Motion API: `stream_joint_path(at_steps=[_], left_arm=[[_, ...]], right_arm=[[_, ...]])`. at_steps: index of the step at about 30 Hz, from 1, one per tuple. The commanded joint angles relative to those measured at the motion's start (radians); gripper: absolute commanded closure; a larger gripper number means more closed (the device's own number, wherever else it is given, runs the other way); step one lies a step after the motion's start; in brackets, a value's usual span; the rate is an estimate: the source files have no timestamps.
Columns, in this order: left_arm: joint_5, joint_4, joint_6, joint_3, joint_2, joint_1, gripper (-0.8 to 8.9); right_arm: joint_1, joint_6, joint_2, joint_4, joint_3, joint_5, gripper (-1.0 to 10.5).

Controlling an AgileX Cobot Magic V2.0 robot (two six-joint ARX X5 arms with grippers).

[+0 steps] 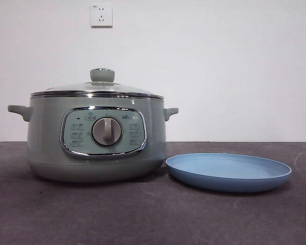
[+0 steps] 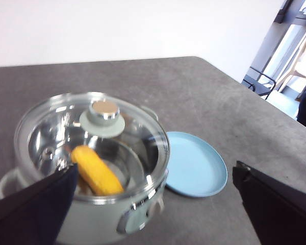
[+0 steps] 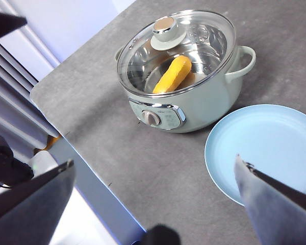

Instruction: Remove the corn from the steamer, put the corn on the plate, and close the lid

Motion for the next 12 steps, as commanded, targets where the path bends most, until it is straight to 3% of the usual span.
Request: stream_joint_path(at_steps=[1, 4, 12], left_arm=[[-0.008, 0.058, 0.008, 0.023, 0.065, -0.025, 2.92], [-0.018, 0.112, 0.008, 0.053, 0.153, -0.056, 2.92], [-0.162, 0.341, 0.041, 0.102, 0.415, -0.192, 2.92]], right_arm=[[0.002, -0.003, 0.011, 0.004, 0.002, -0.002, 3.2], [0.002, -0.003, 0.021, 0.004, 0.002, -0.002, 3.2], [0.002, -0.003, 0.052, 0.005, 0.002, -0.002, 3.2]])
